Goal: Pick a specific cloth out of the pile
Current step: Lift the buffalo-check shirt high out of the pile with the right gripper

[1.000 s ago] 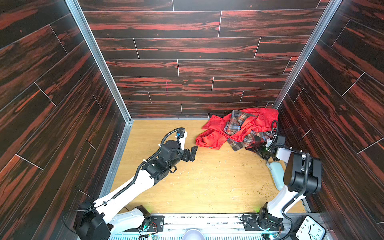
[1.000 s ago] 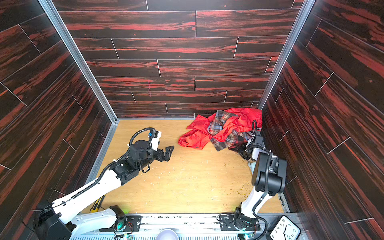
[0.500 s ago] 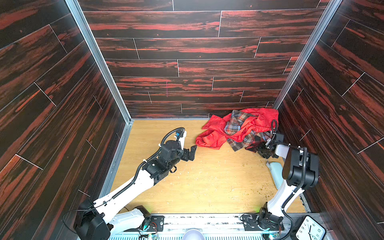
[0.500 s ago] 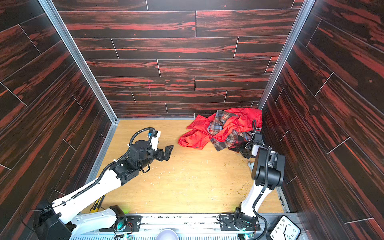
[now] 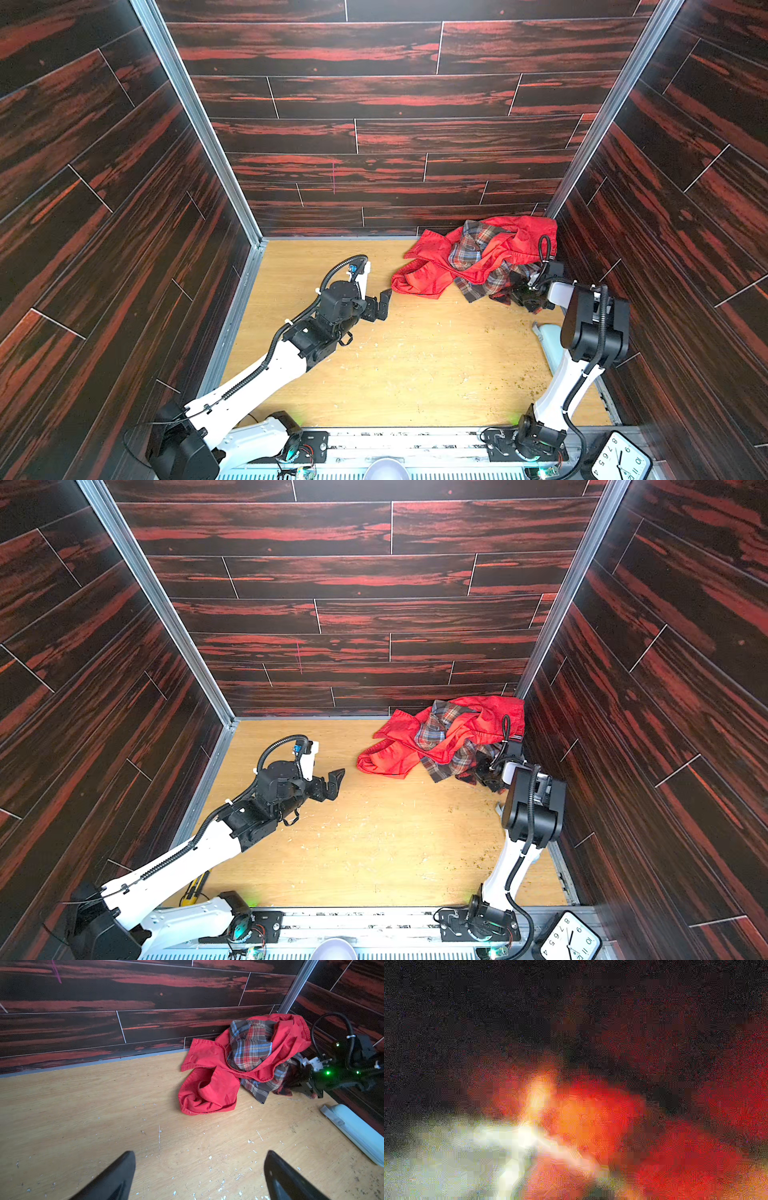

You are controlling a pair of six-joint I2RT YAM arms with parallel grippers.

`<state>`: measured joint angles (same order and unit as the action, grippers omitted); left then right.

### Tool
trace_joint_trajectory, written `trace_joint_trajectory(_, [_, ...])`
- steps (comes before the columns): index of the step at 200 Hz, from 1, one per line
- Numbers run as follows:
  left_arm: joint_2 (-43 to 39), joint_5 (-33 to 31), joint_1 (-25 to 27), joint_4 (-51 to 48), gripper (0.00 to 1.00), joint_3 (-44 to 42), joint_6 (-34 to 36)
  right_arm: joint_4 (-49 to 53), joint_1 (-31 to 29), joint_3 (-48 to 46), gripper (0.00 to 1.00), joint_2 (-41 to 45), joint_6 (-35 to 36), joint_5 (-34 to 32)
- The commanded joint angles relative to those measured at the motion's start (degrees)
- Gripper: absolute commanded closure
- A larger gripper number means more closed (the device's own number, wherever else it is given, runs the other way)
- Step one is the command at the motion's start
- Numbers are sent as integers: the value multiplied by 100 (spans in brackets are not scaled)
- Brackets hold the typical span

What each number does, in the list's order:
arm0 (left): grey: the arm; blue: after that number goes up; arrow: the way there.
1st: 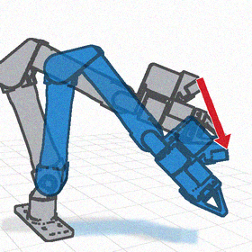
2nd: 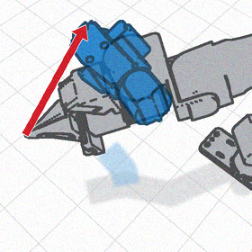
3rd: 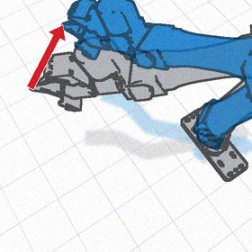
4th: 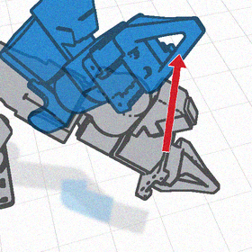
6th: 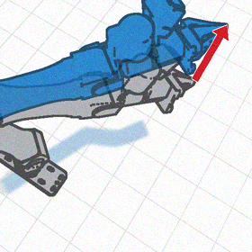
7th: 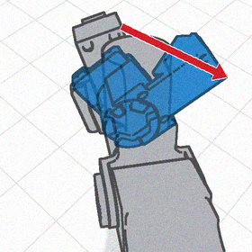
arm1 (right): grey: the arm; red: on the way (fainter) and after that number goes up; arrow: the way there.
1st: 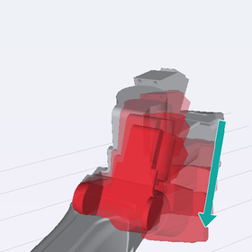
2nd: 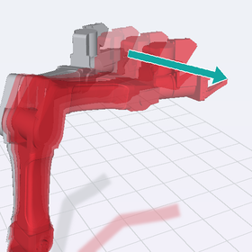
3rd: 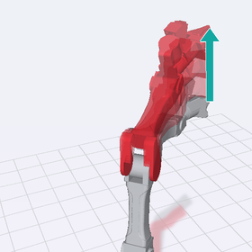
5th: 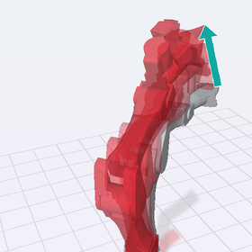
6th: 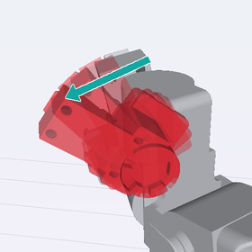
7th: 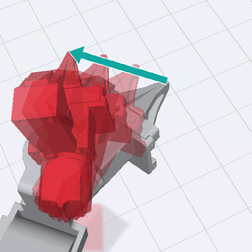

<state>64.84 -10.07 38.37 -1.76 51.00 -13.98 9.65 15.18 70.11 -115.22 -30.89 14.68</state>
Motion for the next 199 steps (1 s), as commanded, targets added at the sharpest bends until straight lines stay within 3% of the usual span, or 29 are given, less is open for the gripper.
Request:
trace_joint_trajectory(1, [-245,-149,27,-94,1,68,18,81,-50,-214,100,364,38,235])
trace_joint_trajectory(33, [-555,-434,28,-339,1,64,288,360,-51,222,100,1055,148,874])
trace_joint_trajectory(75, [-979,-653,29,-246,1,-246,371,1442,-59,2410,100,1508,115,1285])
trace_joint_trajectory(94, [-1059,-690,23,-229,1,-288,391,1962,-112,4091,100,1315,-110,1698])
trace_joint_trajectory(117, [-1096,-705,27,-187,1,-287,428,2576,-424,7006,100,622,-440,2066])
trace_joint_trajectory(130, [-1094,-713,29,-167,1,-279,452,2499,-658,8755,100,87,-878,2153])
trace_joint_trajectory(139, [-1096,-727,29,-158,1,-279,473,2043,-818,9469,100,-129,-1346,2115])
trace_joint_trajectory(150, [-1112,-736,30,-158,1,-273,490,926,-980,9353,100,-46,-2102,2136])
trace_joint_trajectory(169, [-1181,-760,30,-167,1,-291,480,-1009,-1320,7918,100,553,-3145,1907])
trace_joint_trajectory(199, [-1536,-985,24,-253,1,-436,475,-983,-2038,8662,100,99,-3201,1793])
